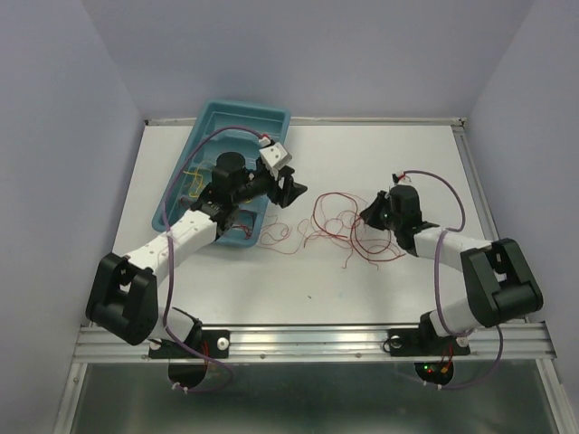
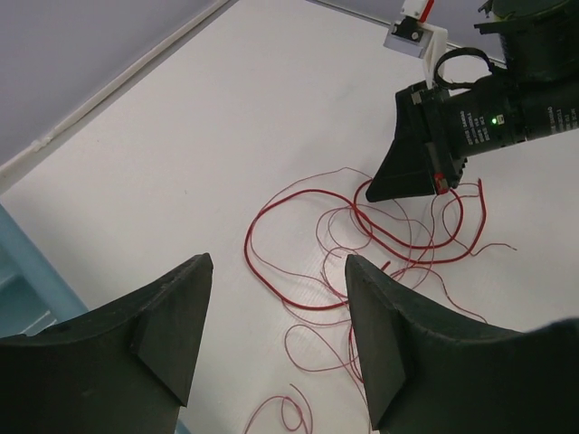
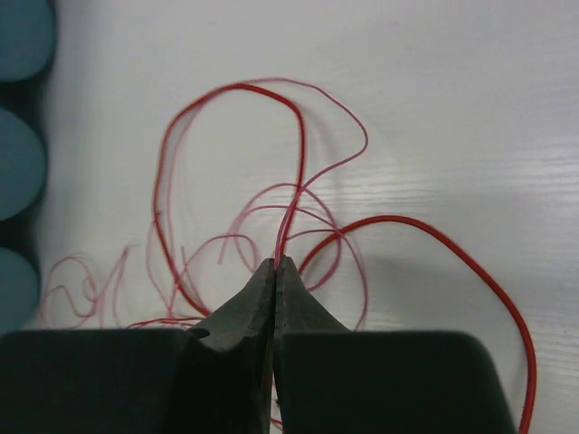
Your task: Untangle the cables
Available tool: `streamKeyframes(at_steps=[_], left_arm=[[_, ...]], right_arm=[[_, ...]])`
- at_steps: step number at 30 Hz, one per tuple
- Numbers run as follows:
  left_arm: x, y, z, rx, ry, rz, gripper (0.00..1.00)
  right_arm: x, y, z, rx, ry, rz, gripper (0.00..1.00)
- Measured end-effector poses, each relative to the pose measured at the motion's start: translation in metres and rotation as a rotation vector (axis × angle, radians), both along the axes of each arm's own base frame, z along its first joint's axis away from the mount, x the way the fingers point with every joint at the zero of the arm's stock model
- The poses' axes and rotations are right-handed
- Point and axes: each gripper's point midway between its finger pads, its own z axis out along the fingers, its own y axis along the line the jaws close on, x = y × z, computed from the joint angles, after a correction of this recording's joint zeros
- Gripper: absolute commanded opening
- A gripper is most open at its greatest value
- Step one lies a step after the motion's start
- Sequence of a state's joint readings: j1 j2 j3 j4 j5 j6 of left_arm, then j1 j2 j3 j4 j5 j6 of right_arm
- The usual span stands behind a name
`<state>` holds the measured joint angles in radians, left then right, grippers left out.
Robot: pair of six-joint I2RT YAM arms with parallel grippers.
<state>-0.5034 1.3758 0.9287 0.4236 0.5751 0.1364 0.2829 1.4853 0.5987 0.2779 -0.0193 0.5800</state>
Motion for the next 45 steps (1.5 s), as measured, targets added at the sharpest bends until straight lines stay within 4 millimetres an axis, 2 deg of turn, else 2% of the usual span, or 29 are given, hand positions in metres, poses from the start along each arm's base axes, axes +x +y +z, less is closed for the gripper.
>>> streamKeyframes(at_steps=[3, 6, 8, 11, 14, 18, 22, 26, 30, 34, 41, 43, 44, 45], left_arm=[[-0.005, -0.003, 0.001, -0.006, 0.0, -0.037, 0.72], [-0.014, -0.008, 0.0, -0.01, 0.001, -0.09, 0.73], [-0.021, -0.012, -0.001, -0.013, 0.0, -0.127, 0.74], [-0.032, -0.018, -0.003, -0.015, 0.004, -0.184, 0.74], [-0.046, -0.028, -0.003, -0.018, 0.002, -0.249, 0.74], [-0.067, -0.046, -0.006, -0.014, -0.015, -0.315, 0.74], [-0.082, -0.057, -0.015, -0.01, -0.014, -0.343, 0.74], [-0.072, -0.054, -0.02, -0.006, -0.025, -0.281, 0.75], [-0.053, -0.047, -0.018, -0.001, -0.046, -0.176, 0.75], [-0.039, -0.04, -0.019, 0.005, -0.054, -0.099, 0.69], [-0.018, -0.034, -0.043, 0.051, -0.015, -0.007, 0.68], [-0.015, -0.035, -0.05, 0.066, 0.003, 0.0, 0.57], [-0.014, -0.035, -0.051, 0.07, 0.008, 0.0, 0.38], [-0.013, -0.036, -0.052, 0.072, 0.01, 0.001, 0.29]], right_arm=[[-0.004, 0.017, 0.037, 0.084, -0.107, 0.084, 0.01], [-0.019, 0.034, 0.093, 0.179, -0.296, 0.195, 0.01], [-0.037, 0.048, 0.136, 0.243, -0.446, 0.299, 0.01], [-0.066, 0.066, 0.176, 0.306, -0.599, 0.443, 0.01], [-0.089, 0.076, 0.197, 0.344, -0.696, 0.535, 0.0], [-0.108, 0.084, 0.207, 0.382, -0.744, 0.615, 0.01], [-0.115, 0.089, 0.213, 0.401, -0.763, 0.651, 0.01], [-0.123, 0.095, 0.215, 0.412, -0.772, 0.689, 0.01], [-0.133, 0.104, 0.217, 0.424, -0.78, 0.741, 0.01], [-0.139, 0.108, 0.217, 0.426, -0.787, 0.77, 0.0], [-0.144, 0.106, 0.224, 0.422, -0.818, 0.781, 0.01], [-0.147, 0.105, 0.227, 0.421, -0.834, 0.785, 0.0], [-0.148, 0.105, 0.229, 0.421, -0.84, 0.788, 0.01], [-0.148, 0.105, 0.23, 0.421, -0.844, 0.788, 0.01]])
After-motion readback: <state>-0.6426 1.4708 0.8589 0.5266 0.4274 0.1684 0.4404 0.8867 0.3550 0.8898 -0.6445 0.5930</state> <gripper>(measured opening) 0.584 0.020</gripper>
